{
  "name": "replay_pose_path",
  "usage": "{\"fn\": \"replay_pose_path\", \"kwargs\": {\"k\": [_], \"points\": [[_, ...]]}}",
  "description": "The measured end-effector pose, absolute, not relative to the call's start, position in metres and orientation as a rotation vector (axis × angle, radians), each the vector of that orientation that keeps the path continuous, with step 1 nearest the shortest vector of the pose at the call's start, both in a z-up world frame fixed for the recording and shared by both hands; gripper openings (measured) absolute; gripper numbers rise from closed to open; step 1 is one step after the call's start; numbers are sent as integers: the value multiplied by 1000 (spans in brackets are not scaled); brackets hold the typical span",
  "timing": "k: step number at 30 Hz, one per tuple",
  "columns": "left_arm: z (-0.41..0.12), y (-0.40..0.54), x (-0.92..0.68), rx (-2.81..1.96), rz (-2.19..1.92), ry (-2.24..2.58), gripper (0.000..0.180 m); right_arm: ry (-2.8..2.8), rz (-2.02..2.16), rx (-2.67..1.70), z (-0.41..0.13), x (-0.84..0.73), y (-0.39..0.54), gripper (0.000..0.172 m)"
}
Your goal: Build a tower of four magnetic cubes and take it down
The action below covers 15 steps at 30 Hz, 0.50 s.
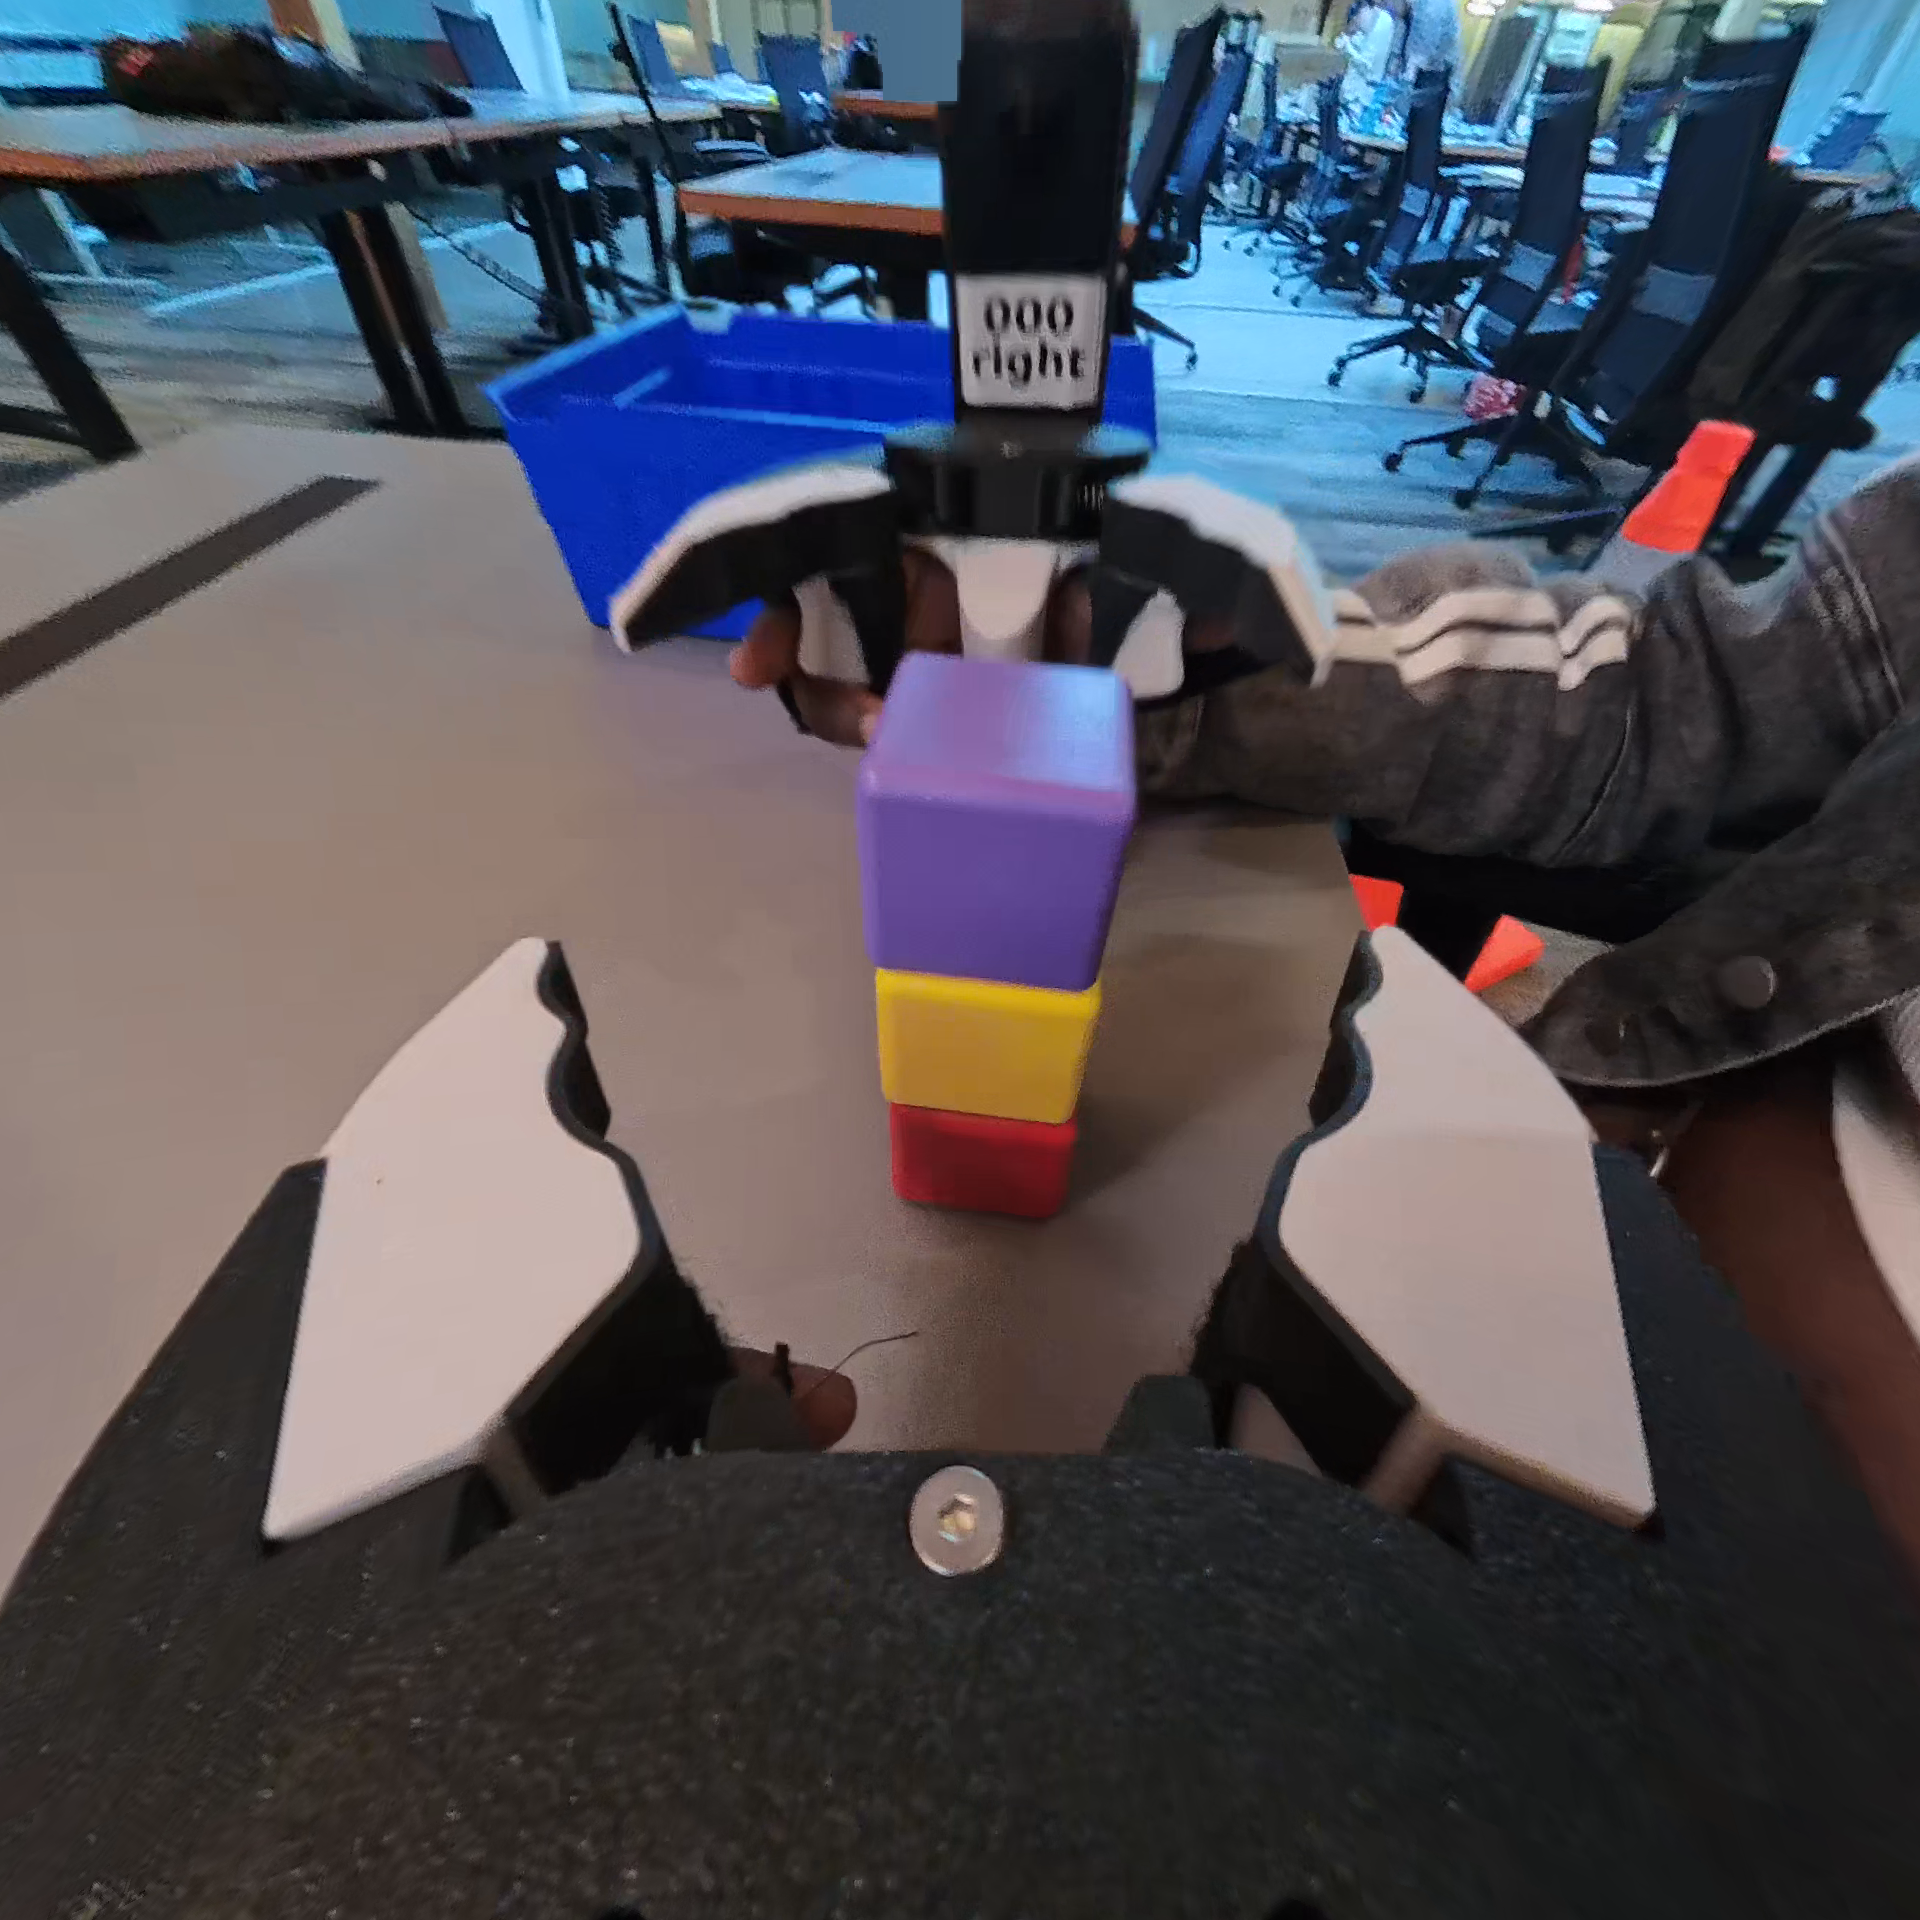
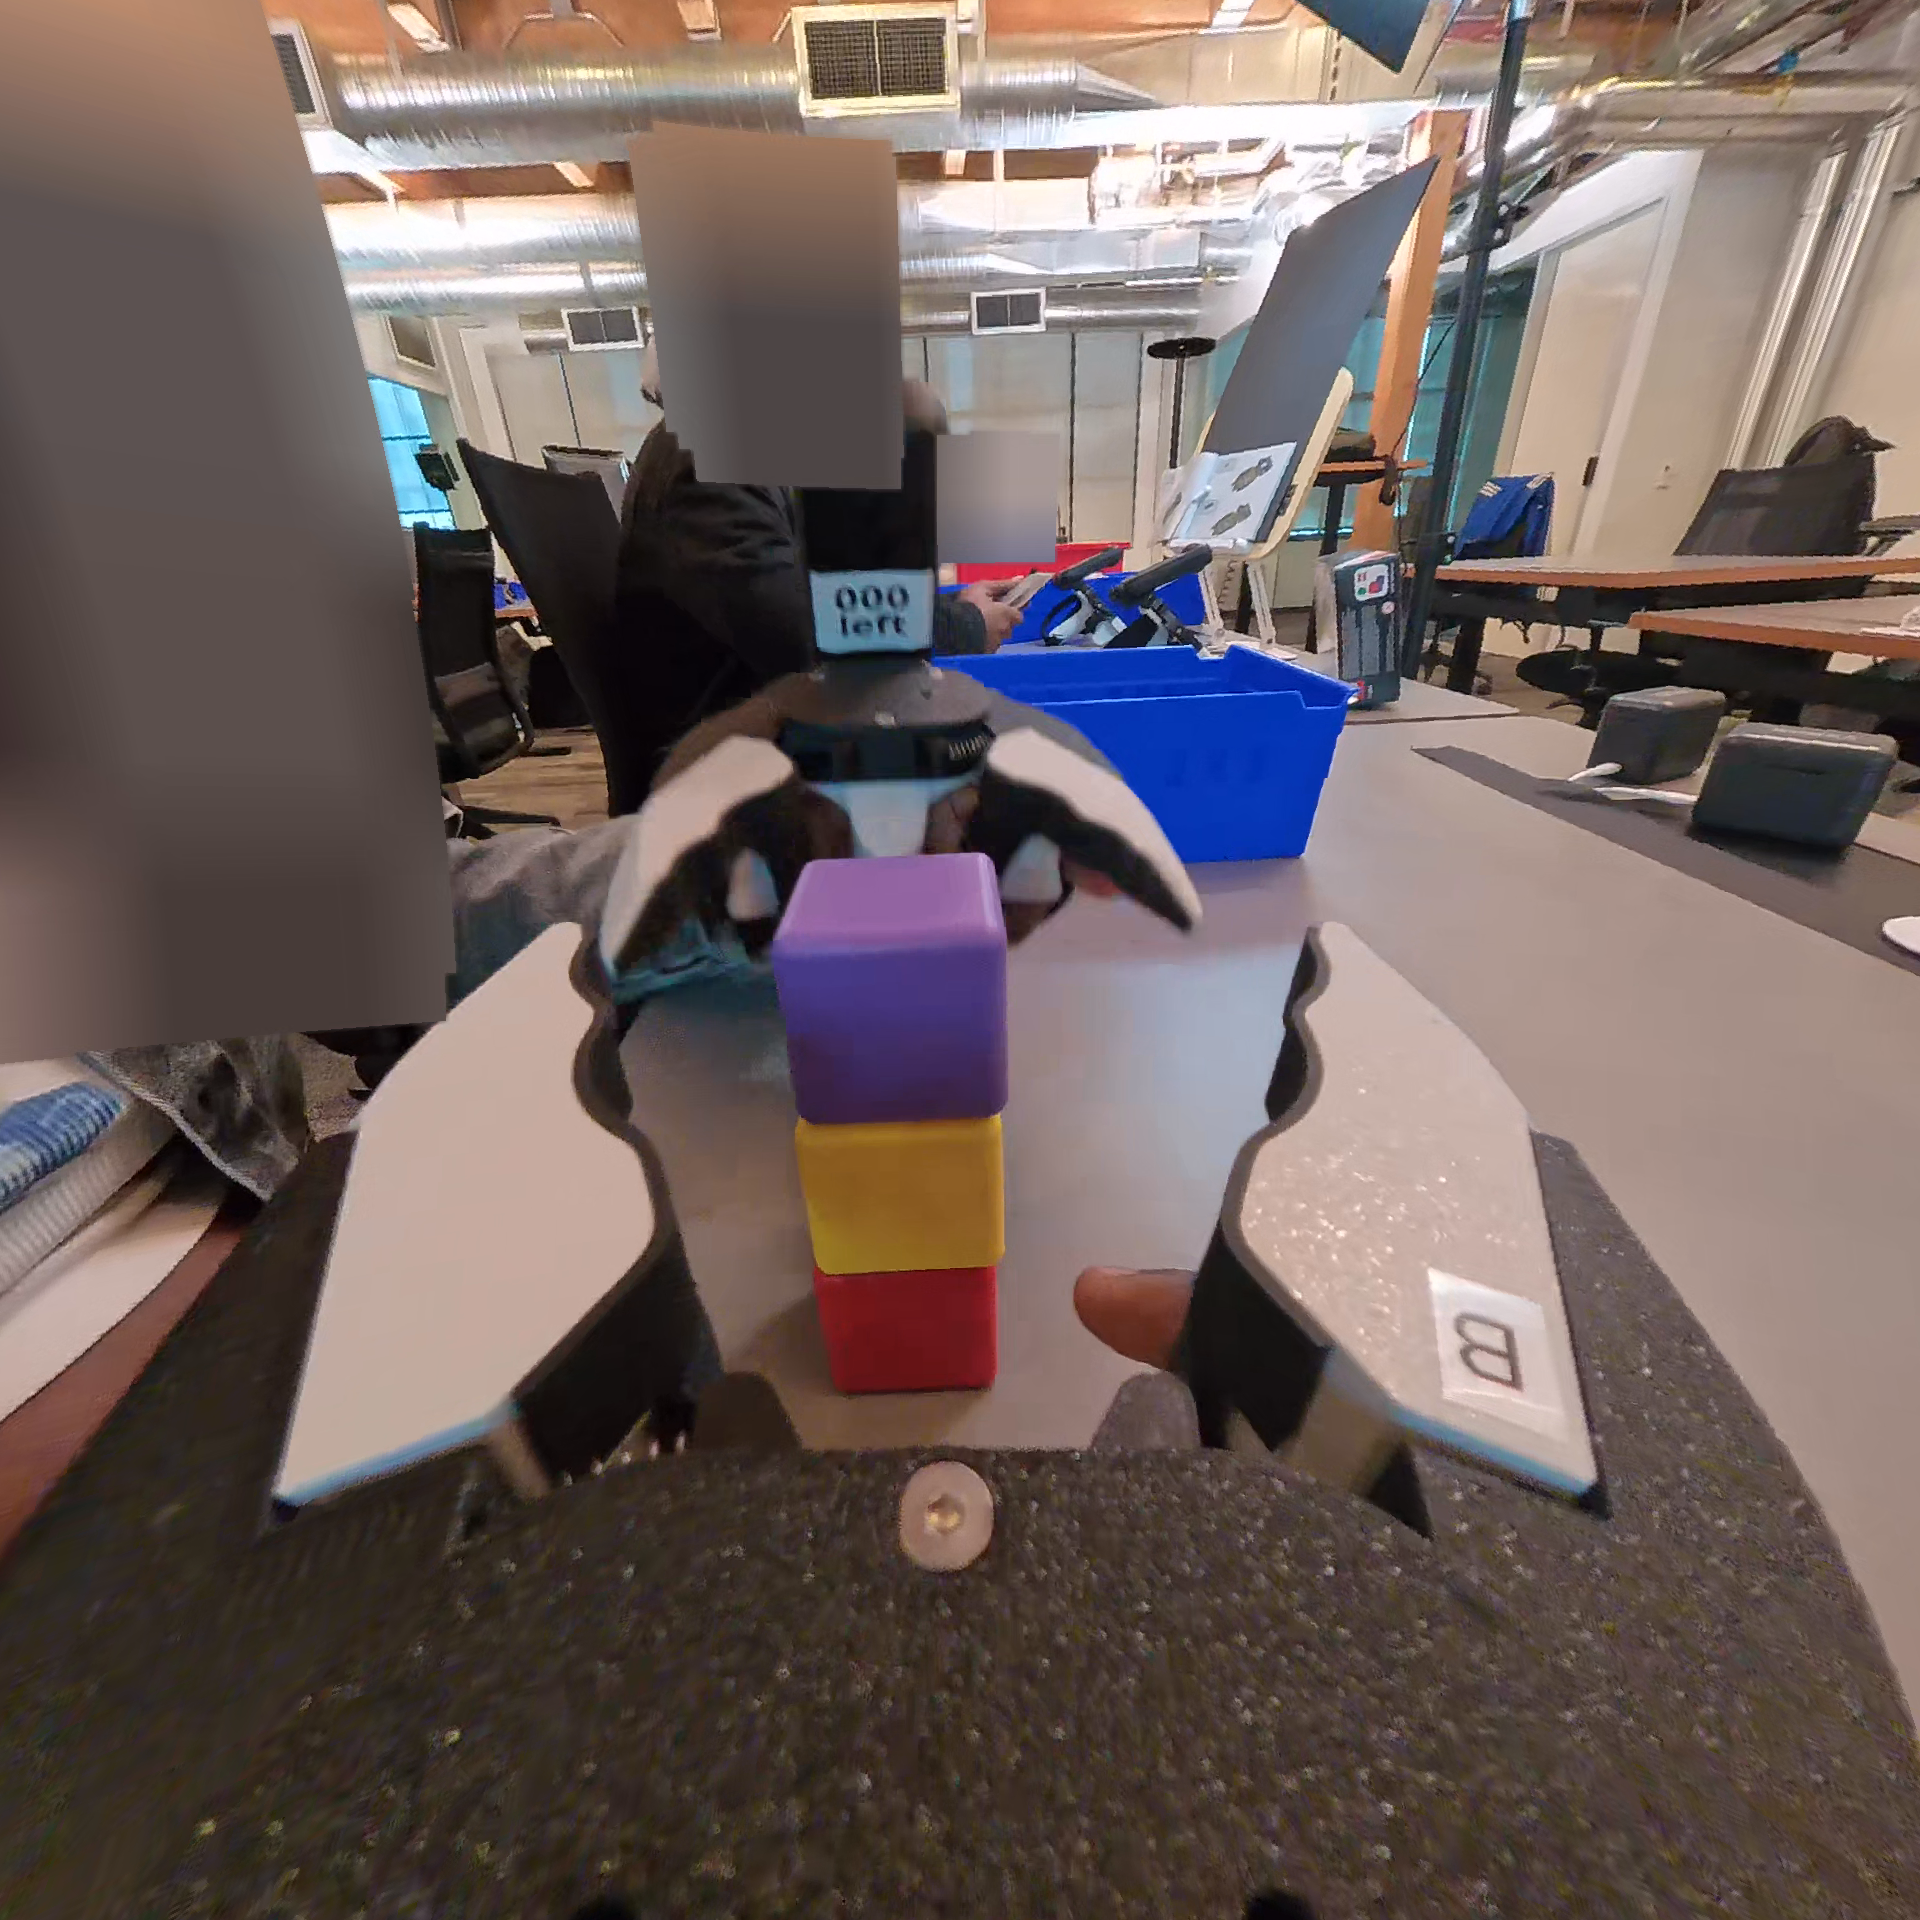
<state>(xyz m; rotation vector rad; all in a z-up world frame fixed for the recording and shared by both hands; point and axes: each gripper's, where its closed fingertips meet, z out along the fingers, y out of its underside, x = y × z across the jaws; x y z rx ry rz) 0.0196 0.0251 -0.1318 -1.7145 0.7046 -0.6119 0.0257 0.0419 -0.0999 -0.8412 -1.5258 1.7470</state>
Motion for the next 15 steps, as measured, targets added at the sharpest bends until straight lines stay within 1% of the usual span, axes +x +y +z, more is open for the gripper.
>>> {"fn": "replay_pose_path", "kwargs": {"k": [2,4,7,10,12,14,15], "points": [[-106,15,12,-1687,-593,666,135,-1515,1745,-841,-99,26,43,121],[-75,5,-4,-1680,-511,604,128,-1502,1755,-828,-96,27,43,121],[-28,-14,-62,-1731,-318,371,107,-1478,1782,-807,-90,30,42,119],[4,-40,-163,-1774,-41,53,95,-1482,1776,-801,-90,31,41,119],[1,-60,-248,-1839,209,-177,88,-1490,1779,-792,-89,31,38,118],[-28,-78,-322,-1976,360,-384,92,-1494,1784,-785,-89,32,37,118],[-48,-81,-347,-2056,364,-448,92,-1494,1784,-784,-88,32,36,117]]}}
